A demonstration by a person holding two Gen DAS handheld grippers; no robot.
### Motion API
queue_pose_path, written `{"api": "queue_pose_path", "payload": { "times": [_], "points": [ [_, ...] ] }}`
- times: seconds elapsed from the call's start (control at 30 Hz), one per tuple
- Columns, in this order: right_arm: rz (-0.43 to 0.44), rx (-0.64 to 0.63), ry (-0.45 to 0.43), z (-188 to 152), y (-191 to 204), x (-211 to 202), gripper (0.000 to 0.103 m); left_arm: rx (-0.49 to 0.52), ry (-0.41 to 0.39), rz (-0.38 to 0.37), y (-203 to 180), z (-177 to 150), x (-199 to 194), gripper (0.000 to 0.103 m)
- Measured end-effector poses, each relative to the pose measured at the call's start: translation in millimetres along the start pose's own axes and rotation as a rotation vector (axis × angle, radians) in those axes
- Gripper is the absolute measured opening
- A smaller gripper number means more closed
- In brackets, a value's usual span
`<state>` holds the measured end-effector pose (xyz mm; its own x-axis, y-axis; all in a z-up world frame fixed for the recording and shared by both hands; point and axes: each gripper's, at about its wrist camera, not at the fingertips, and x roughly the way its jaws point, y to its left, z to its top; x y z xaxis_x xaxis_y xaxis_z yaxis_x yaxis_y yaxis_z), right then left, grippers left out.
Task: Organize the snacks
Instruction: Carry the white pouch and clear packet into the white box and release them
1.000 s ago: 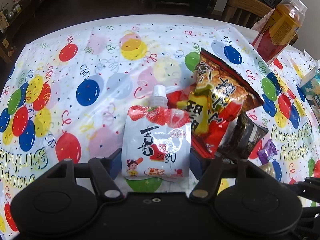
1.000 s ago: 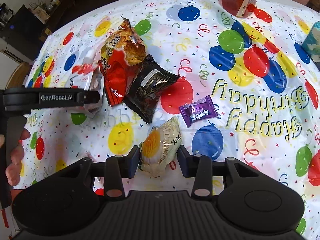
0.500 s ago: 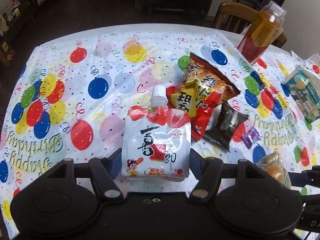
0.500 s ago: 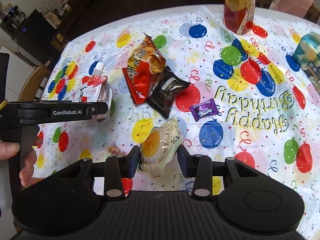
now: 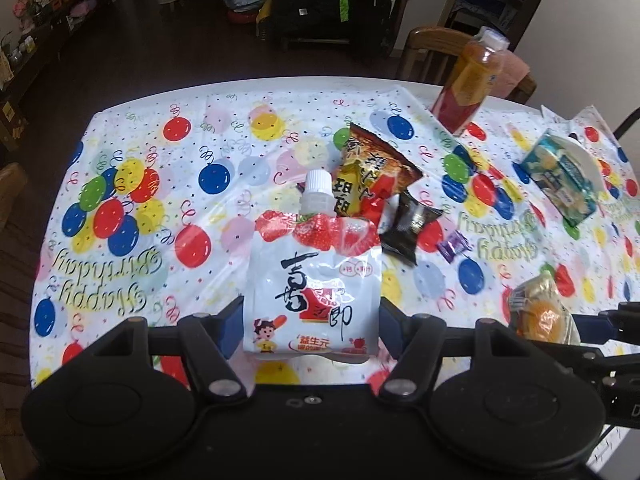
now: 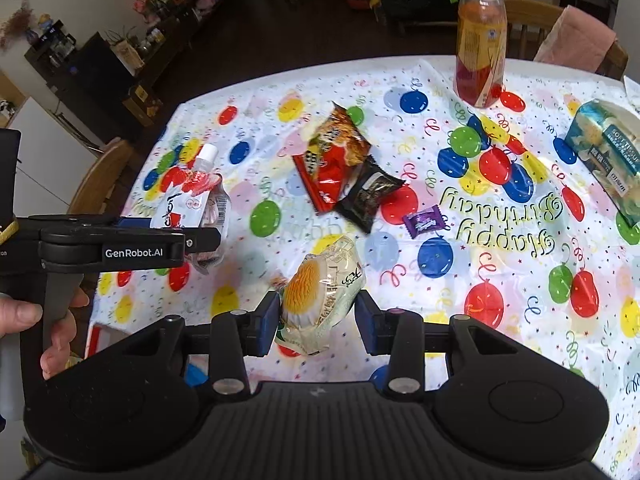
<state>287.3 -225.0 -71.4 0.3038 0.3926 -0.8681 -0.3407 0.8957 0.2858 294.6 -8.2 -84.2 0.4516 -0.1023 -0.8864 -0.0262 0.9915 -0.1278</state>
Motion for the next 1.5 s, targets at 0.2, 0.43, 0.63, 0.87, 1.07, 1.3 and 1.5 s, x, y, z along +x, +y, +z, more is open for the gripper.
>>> {"api": "queue_pose_path", "payload": {
  "times": [0.2,0.43,0.63,0.87,1.07,1.3,1.5],
  "points": [
    [0.006,-0.023,-0.022,-20,18,-24,0.040,0.018,-0.004,-0.016,-1,-20,-29,0.065],
    [0.011,-0.030,-0.044,-46,30,-46,0.040,0.036,-0.018,-0.044,4,-46,-62,0.065],
    [0.007,-0.031,-0.038,-71,37,-52,0.040,0.061,-0.016,-0.057,9,-72,-83,0.066],
    [-0.003,-0.034,-0.013,-99,45,-47,0.040,0.085,-0.006,-0.078,13,-104,-95,0.066],
    [-0.015,-0.060,0.024,-123,54,-34,0.040,0.119,0.025,-0.109,12,-130,-94,0.066],
    [-0.035,-0.137,0.064,-150,70,-20,0.031,0.145,0.077,-0.121,8,-157,-79,0.066],
    [-0.047,-0.141,0.100,-163,69,-5,0.031,0.152,0.100,-0.120,4,-165,-60,0.066]
  ]
}}
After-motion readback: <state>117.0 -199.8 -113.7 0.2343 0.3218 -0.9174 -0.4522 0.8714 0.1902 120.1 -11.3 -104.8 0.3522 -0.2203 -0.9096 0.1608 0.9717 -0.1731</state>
